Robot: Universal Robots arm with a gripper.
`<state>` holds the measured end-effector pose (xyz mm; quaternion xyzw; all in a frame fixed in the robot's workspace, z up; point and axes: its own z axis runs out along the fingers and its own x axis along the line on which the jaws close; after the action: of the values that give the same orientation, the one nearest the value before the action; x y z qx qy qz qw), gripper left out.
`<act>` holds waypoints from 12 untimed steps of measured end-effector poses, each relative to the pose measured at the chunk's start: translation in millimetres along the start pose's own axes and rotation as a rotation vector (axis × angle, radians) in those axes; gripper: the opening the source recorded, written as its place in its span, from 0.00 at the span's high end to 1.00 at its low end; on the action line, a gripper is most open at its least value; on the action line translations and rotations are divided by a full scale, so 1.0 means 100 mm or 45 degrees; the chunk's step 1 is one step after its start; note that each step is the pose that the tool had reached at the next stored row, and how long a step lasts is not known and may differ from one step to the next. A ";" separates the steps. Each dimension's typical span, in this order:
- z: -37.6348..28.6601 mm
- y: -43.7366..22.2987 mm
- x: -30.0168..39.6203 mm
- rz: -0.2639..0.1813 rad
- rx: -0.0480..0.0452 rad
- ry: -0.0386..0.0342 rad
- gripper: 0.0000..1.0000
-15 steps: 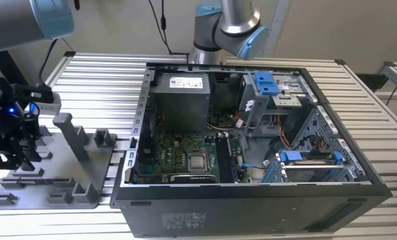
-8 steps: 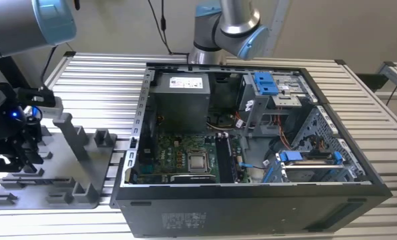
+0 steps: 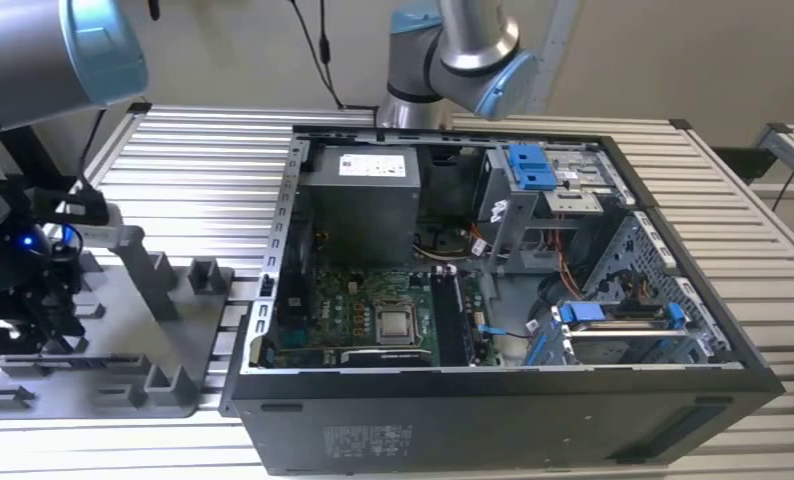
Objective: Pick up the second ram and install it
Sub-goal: 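Pick up the second ram and move it above second insertion slot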
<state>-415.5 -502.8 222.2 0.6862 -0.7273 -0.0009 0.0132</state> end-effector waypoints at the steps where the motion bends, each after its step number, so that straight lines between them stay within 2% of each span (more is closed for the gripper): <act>1: 0.009 0.003 0.011 -0.003 0.000 0.0001 0.70; 7: 0.103 -0.001 0.087 -0.023 0.000 -0.0008 0.70; 12: 0.179 -0.002 0.097 -0.044 0.009 -0.0051 0.70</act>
<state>-416.2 -512.8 204.5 0.6987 -0.7154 0.0001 0.0093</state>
